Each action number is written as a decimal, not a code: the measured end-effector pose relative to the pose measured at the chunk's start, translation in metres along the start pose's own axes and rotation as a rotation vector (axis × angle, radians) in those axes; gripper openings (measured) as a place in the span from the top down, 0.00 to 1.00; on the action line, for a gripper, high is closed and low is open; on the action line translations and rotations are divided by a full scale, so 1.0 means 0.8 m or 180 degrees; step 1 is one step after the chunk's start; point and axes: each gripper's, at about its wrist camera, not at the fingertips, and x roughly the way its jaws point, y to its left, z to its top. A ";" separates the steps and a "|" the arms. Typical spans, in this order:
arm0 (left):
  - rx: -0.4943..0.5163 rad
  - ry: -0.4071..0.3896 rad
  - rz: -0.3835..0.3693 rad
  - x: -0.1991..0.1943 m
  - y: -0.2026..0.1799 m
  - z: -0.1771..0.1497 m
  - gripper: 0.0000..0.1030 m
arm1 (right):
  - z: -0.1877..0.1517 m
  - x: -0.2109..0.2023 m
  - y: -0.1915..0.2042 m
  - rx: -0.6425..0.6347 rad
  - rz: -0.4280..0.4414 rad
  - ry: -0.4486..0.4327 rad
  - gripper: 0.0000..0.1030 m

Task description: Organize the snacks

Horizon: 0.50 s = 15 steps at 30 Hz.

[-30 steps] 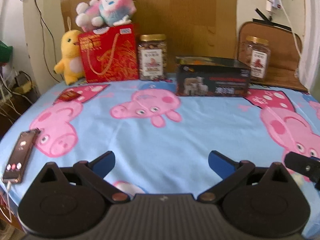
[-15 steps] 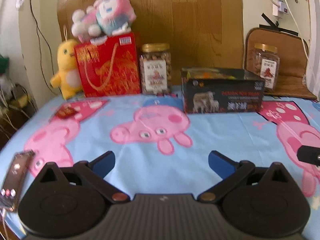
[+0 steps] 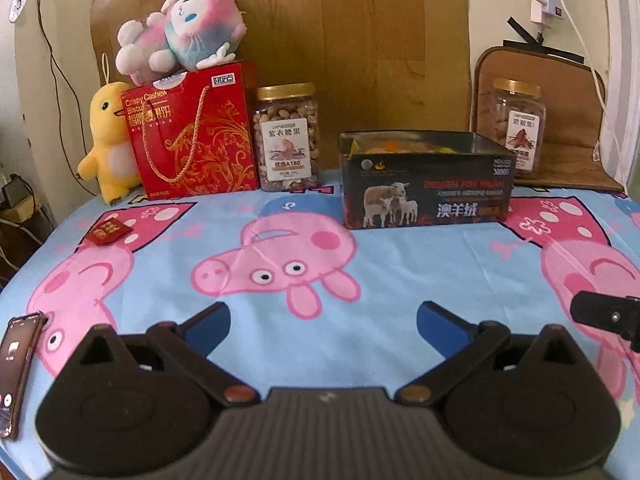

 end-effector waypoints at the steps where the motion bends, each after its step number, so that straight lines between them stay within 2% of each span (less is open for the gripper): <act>1: 0.0015 -0.0018 0.0020 0.000 -0.001 0.001 0.00 | 0.001 0.000 -0.001 0.0013 0.0007 -0.0003 0.22; 8: 0.0040 0.0102 -0.0032 0.009 -0.004 0.002 0.00 | 0.001 0.006 -0.005 0.0053 0.0027 0.0032 0.22; 15: -0.0095 0.0284 -0.0145 0.017 -0.003 0.003 0.00 | 0.001 0.009 -0.008 0.0085 0.0040 0.0056 0.22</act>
